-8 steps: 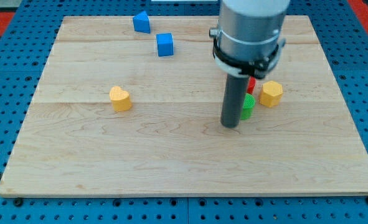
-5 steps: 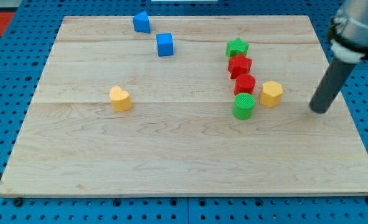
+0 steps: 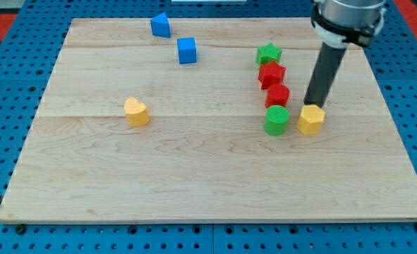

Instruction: Move the yellow hexagon towards the center of the heart

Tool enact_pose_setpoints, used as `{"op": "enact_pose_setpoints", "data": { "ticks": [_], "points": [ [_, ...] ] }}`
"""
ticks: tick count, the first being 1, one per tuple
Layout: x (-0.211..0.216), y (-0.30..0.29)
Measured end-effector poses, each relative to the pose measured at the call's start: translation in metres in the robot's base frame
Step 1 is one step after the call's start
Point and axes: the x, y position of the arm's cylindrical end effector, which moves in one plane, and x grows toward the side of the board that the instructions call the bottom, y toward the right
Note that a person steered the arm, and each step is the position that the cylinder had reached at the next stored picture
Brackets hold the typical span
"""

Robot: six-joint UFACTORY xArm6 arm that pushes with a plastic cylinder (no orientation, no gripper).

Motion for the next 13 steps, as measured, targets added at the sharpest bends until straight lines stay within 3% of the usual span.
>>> {"op": "enact_pose_setpoints", "data": {
  "ticks": [2,4,5,6,7,8,9,11,13],
  "points": [
    [0.063,0.006],
    [0.085,-0.094],
    [0.130,-0.071],
    [0.147,-0.086],
    [0.152,-0.138],
    [0.125,-0.200],
    [0.096,-0.201],
    [0.080,-0.144],
    [0.028,-0.206]
  ]
}}
